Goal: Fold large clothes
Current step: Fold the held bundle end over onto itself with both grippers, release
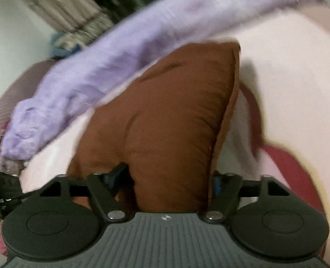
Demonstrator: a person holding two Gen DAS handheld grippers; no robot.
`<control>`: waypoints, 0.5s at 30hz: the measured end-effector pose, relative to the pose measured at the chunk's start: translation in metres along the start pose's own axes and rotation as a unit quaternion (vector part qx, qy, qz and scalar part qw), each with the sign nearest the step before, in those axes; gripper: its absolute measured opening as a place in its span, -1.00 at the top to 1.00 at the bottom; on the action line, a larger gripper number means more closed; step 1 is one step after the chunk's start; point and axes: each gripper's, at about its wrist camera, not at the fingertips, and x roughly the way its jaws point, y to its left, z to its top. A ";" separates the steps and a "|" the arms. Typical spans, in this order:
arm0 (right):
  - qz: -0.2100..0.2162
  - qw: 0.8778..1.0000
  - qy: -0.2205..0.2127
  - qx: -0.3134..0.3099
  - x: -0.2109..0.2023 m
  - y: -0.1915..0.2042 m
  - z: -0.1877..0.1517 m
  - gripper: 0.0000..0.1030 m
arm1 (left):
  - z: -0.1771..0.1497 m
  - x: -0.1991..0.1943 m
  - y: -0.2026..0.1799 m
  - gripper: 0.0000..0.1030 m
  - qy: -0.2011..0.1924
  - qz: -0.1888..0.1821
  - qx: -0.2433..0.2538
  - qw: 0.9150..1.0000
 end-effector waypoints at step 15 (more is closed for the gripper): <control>-0.152 0.979 -0.096 -0.097 -0.035 0.063 -0.098 0.27 | -0.107 -0.050 -0.081 -1.00 -0.014 0.194 0.250 0.948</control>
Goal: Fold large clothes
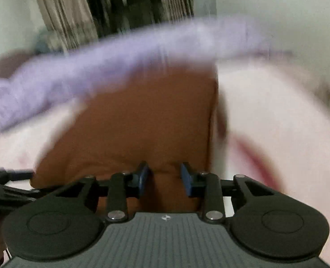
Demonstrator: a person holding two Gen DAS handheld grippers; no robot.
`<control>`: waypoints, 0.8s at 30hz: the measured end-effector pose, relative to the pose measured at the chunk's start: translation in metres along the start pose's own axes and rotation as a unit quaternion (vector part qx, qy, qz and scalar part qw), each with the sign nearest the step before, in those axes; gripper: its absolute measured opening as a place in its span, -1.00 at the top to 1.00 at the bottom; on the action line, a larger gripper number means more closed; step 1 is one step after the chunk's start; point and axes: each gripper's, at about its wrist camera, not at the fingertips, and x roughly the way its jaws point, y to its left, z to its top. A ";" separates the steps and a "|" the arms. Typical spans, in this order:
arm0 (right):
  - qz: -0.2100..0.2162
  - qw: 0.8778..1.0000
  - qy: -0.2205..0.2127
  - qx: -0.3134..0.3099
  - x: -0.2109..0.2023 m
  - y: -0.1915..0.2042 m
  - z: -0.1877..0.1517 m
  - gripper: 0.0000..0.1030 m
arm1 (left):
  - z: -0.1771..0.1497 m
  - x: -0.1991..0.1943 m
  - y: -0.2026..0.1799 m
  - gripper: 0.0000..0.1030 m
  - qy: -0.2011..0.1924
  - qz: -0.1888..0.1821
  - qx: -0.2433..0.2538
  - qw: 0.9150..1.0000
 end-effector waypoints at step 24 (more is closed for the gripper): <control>-0.109 0.992 -0.040 -0.046 -0.128 0.063 -0.059 -0.71 | -0.038 -0.150 -0.055 -1.00 -0.032 0.078 -0.011 0.996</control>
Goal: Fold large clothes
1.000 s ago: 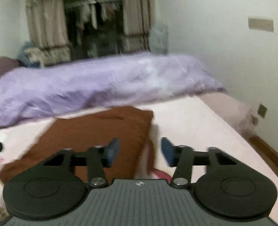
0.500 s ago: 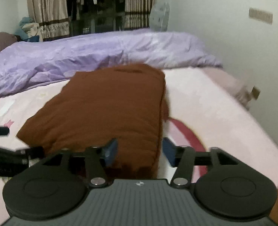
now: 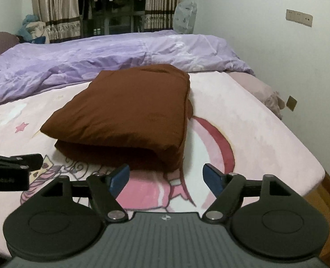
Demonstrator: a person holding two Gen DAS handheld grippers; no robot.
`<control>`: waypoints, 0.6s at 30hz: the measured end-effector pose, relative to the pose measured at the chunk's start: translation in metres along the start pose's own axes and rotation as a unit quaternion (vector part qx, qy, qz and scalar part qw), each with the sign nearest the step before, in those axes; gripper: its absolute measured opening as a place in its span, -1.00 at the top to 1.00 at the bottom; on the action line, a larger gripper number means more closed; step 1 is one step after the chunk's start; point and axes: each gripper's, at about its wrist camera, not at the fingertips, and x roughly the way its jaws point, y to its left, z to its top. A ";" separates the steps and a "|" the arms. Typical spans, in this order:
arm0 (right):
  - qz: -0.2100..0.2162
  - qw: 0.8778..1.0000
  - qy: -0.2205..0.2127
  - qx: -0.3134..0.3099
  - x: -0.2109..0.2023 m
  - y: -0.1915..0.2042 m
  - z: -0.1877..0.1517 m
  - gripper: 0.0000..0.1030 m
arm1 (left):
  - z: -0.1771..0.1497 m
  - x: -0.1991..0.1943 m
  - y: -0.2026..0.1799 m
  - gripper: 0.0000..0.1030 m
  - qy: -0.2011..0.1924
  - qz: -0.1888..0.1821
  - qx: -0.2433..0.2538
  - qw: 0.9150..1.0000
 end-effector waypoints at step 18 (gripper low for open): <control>0.006 1.000 -0.005 0.001 -0.014 0.006 -0.014 -0.72 | -0.012 -0.008 -0.015 -1.00 0.002 -0.002 0.002 1.000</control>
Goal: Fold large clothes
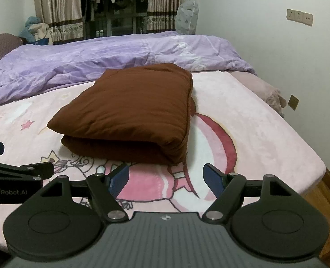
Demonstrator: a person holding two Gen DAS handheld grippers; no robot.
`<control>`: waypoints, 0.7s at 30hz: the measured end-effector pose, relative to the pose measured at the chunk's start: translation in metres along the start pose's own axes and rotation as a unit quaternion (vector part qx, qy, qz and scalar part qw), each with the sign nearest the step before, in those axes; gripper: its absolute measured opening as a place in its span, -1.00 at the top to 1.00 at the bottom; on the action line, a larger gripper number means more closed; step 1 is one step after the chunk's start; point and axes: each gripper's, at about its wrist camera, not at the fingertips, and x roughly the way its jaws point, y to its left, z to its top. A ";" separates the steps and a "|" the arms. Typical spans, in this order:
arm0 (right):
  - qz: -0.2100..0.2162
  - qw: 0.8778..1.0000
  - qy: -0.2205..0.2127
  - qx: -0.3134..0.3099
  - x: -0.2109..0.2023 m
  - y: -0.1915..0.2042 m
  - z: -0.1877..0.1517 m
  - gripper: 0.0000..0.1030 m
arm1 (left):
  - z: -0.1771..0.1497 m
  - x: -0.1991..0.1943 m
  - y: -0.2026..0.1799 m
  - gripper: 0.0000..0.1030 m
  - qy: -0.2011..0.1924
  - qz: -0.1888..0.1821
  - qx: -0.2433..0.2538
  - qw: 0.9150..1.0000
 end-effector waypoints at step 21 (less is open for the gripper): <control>-0.007 1.000 -0.011 0.001 -0.011 -0.001 0.001 -0.73 | -0.001 -0.017 -0.001 -1.00 -0.019 -0.008 -0.009 1.000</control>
